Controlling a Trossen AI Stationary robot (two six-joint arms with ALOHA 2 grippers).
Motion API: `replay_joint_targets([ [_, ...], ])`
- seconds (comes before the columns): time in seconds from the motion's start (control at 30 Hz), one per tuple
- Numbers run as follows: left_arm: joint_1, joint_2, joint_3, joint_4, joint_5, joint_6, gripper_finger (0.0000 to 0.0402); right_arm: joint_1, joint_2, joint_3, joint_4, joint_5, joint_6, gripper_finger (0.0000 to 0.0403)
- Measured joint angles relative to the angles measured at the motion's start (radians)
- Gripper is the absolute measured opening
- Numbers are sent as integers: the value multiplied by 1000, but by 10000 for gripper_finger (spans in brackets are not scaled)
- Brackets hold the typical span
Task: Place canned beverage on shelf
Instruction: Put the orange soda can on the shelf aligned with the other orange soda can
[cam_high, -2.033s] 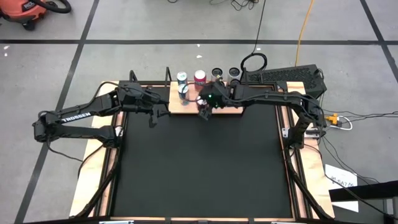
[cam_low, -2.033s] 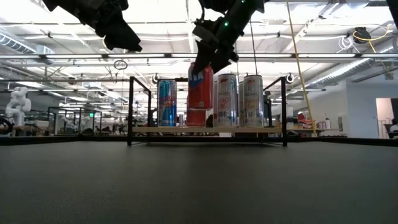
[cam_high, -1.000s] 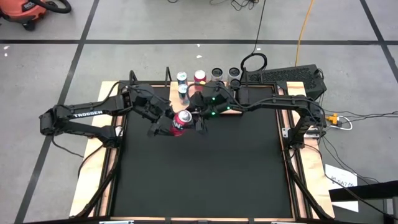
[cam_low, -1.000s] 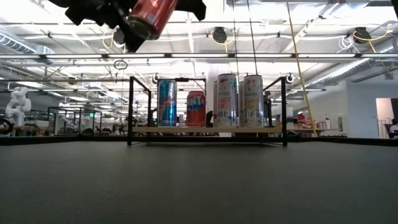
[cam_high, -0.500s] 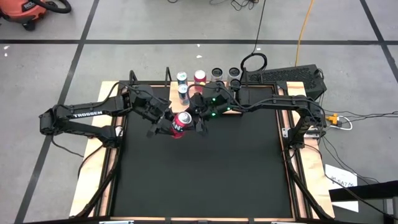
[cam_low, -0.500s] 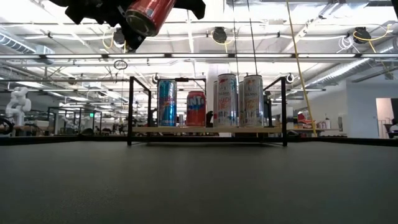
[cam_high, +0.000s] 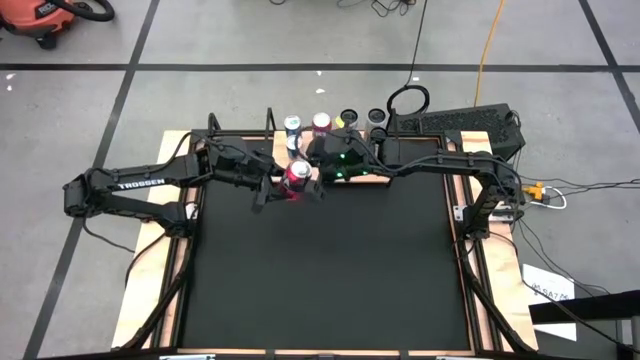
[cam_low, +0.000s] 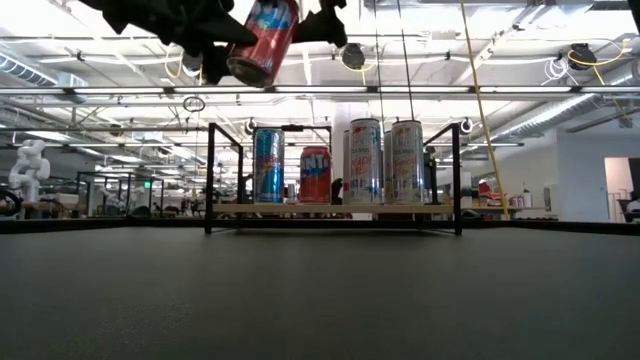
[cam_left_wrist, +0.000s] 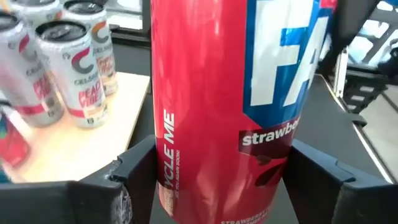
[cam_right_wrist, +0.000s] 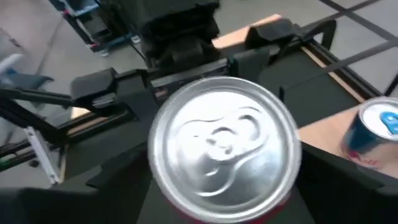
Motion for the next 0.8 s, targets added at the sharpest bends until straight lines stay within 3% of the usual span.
replay_joint_targets([
  [0.33,0,0,0,-7,-82,55,267,0,0,0,-4,43,7,325],
  [0.57,0,3,0,-9,-80,74,267,-3,0,-2,6,58,8,316],
  [0.8,0,3,0,-9,-82,73,281,-2,0,-2,10,81,-6,275],
])
